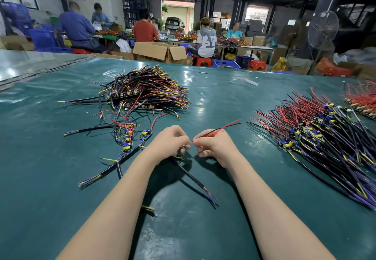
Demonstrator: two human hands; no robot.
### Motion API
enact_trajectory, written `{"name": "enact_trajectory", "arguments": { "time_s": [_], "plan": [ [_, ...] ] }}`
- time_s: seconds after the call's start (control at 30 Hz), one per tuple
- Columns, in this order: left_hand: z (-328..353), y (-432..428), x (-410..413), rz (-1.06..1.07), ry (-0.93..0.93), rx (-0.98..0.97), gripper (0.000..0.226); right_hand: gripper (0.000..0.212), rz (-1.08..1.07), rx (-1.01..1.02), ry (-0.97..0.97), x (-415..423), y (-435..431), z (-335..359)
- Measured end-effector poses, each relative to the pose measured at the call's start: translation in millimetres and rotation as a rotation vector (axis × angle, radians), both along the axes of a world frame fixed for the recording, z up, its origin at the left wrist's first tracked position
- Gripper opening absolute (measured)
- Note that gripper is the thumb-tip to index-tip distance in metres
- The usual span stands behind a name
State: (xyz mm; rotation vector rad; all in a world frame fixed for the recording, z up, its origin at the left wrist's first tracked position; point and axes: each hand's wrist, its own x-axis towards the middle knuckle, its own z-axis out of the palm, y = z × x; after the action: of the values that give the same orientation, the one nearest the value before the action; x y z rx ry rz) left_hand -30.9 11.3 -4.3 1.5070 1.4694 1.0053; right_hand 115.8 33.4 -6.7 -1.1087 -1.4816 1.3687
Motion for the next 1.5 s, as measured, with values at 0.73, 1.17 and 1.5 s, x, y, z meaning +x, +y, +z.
{"name": "enact_trajectory", "arguments": {
  "time_s": [0.73, 1.17, 1.5],
  "plan": [
    [0.9, -2.6, -16.2, -0.111, -0.163, 0.077, 0.016, 0.024, 0.213, -0.094, 0.161, 7.3, 2.7, -3.3],
    [5.7, -4.2, -2.1, -0.070, 0.082, -0.052, 0.020, 0.026, 0.072, 0.115, -0.061, 2.4, 2.3, -6.5],
    [1.2, -1.4, -2.0, -0.177, 0.148, -0.047, 0.024, 0.020, 0.157, 0.038, 0.003, 7.7, 3.5, -3.1]
  ]
}}
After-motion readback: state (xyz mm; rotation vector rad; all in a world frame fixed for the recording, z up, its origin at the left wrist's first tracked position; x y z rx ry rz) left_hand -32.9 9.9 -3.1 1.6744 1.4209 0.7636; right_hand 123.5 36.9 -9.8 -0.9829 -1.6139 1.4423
